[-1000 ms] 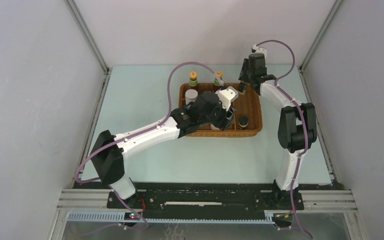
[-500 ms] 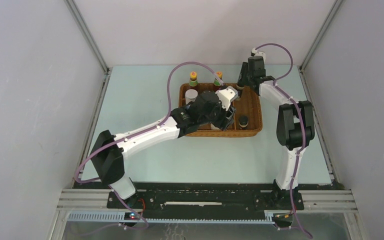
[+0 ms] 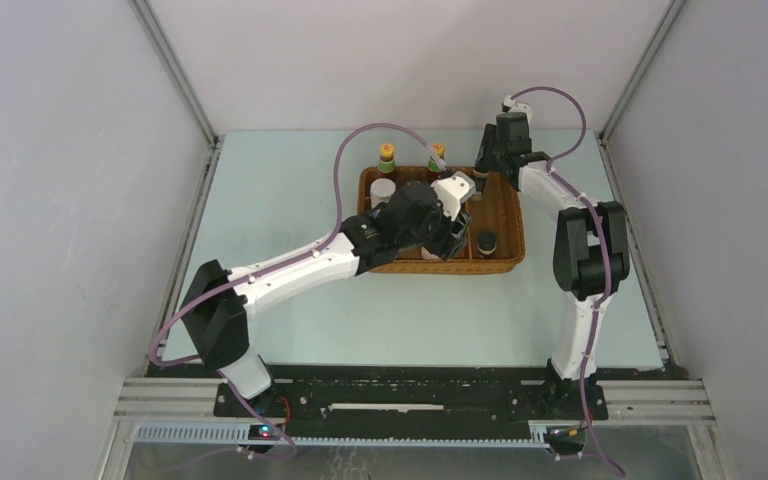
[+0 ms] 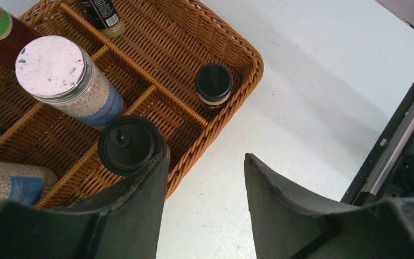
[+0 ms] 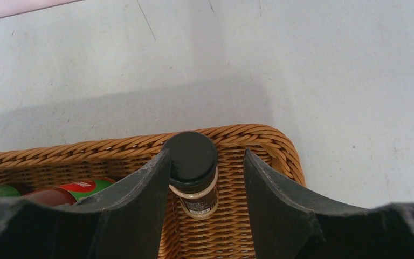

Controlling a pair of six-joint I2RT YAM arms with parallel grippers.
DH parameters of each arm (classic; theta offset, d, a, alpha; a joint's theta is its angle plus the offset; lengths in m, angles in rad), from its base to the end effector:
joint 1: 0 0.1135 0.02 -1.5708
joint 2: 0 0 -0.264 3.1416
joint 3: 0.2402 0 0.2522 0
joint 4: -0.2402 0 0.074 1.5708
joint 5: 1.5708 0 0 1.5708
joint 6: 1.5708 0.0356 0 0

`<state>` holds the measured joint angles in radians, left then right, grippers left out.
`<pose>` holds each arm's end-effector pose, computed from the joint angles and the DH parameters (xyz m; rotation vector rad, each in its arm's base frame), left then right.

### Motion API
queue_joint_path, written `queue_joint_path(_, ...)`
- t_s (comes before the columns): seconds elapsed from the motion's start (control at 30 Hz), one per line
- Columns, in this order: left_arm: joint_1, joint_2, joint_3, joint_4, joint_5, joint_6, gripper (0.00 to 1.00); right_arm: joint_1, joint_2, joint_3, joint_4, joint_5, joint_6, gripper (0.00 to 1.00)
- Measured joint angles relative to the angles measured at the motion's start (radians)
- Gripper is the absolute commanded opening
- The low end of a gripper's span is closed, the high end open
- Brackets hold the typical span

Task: Organize the condiment bottles
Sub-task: Place the bottle in the storage box.

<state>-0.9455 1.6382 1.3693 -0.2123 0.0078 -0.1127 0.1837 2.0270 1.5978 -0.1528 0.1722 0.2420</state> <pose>0.2263 -0.3140 0.3189 0.8615 1.9356 -0.6552 0.4682 0.0808 0.2432 0.1620 2.1376 0.0632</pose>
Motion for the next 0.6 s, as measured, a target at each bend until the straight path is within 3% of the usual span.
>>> queue_joint_path(0.6,0.0,-0.005,0.0,0.0,0.0,-0.003,0.58,0.004,-0.024,-0.044,0.031,-0.014,0.011,0.58)
